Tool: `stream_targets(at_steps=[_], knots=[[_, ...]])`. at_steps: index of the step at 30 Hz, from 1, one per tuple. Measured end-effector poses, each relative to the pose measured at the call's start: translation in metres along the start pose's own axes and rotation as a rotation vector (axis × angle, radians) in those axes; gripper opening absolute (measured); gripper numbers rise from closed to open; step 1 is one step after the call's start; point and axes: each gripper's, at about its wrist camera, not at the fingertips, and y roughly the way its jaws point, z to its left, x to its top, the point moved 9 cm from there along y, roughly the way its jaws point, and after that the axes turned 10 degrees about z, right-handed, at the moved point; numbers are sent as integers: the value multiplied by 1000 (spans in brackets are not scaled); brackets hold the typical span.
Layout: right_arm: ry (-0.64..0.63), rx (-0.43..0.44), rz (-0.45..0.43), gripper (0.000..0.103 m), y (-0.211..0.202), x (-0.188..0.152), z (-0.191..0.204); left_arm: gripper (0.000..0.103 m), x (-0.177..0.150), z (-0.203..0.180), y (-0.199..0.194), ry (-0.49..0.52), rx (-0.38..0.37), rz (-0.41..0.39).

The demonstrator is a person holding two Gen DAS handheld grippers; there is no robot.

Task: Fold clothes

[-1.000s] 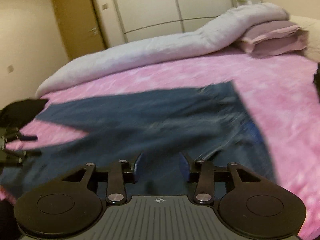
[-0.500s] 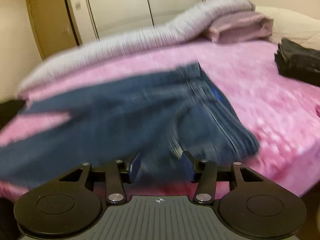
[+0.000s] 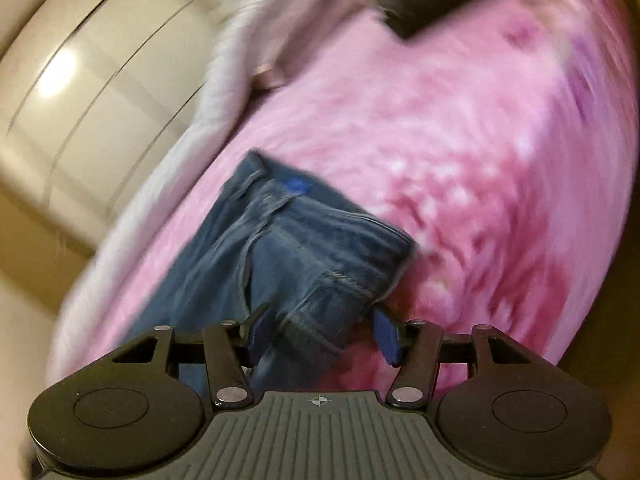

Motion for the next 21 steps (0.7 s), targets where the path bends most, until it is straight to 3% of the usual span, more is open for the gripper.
stream_targets(at_steps=[1, 8, 11, 13, 15, 21], knots=[[21, -1, -14, 6, 0, 5, -3, 61, 2, -2, 0, 11, 2, -4], [-97, -47, -12, 7, 0, 24, -13, 61, 5, -12, 0, 102, 0, -23], [-115, -66, -7, 14, -7, 19, -13, 61, 0, -8, 0, 94, -2, -19], [-147, -108, -18, 29, -16, 13, -11, 61, -5, -4, -1, 86, -3, -17], [-190, -147, -38, 35, -27, 6, -6, 62, -14, 3, -1, 60, 0, -7], [-301, -124, -48, 40, -38, -22, 27, 65, -39, 34, 0, -46, 50, 45]])
